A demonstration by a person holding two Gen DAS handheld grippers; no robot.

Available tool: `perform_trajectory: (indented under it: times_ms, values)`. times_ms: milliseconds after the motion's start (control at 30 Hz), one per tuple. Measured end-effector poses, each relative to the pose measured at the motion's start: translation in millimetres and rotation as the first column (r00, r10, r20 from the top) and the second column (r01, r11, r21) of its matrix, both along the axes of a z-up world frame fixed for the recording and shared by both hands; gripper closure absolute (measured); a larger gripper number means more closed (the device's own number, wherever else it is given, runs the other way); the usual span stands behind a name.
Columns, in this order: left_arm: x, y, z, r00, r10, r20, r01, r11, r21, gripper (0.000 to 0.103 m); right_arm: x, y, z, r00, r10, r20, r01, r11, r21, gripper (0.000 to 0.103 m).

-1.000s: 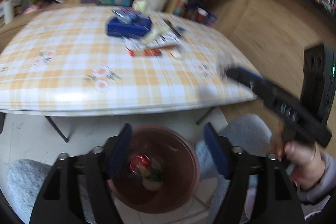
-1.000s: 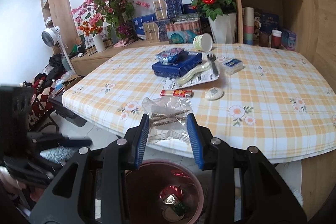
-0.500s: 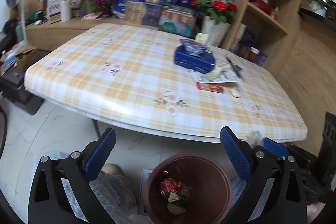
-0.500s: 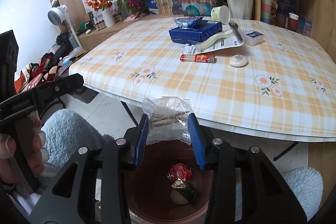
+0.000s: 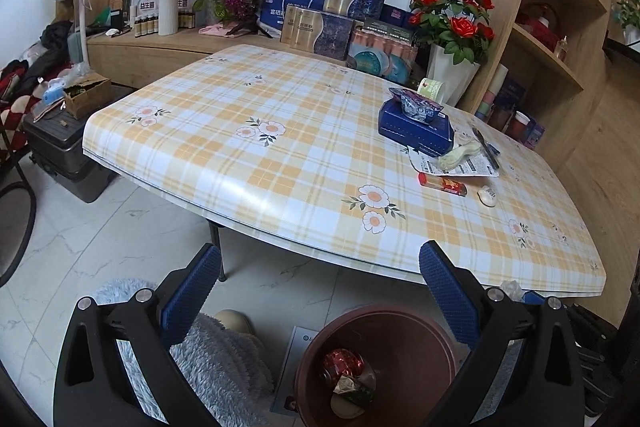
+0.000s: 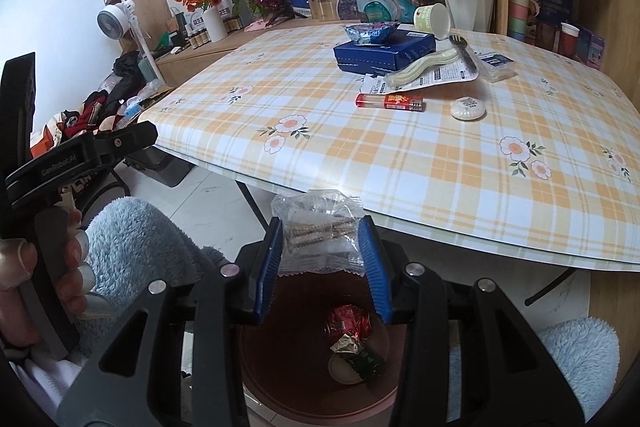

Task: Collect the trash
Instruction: 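Lower the clear plastic bag over the bin and open the right gripper, then move the left gripper toward the wrapper on the blue box while the right returns to the table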

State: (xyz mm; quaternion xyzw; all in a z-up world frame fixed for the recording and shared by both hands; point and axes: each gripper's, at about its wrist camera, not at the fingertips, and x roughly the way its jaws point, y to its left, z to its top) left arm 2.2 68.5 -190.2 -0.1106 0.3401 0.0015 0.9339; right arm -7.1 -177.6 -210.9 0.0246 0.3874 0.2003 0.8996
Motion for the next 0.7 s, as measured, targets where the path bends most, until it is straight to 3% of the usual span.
perform_trajectory:
  times_ms: [133, 200, 233, 533, 700]
  values:
    - [-1.3, -1.3, -1.4, 1.0, -0.014, 0.0, 0.014, 1.0, 0.009, 0.006, -3.2, 0.0, 5.5, 0.999, -0.022, 0.037, 0.023, 1.0, -0.021, 0.035]
    - [-2.4, -2.7, -1.5, 1.0, -0.015, 0.003, 0.015, 1.0, 0.013, 0.006, -5.7, -3.0, 9.0, 0.996, -0.06, 0.07, 0.063, 0.997, -0.032, 0.014]
    - [-2.4, -2.9, -1.5, 1.0, -0.015, 0.002, 0.015, 1.0, 0.013, 0.006, -5.5, -5.1, 9.8, 0.994, -0.075, 0.08, 0.078, 0.996, -0.033, 0.011]
    - [9.8, -5.5, -3.1, 0.999, -0.022, -0.028, 0.022, 1.0, 0.022, 0.006, 13.2, -37.9, 5.8, 0.972, -0.232, 0.043, 0.233, 0.972, -0.024, 0.006]
    - [37.4, -14.6, 10.3, 0.996, -0.091, -0.024, 0.093, 0.994, 0.064, 0.006, 31.5, -54.1, 14.4, 0.959, -0.267, 0.096, 0.274, 0.959, -0.067, 0.006]
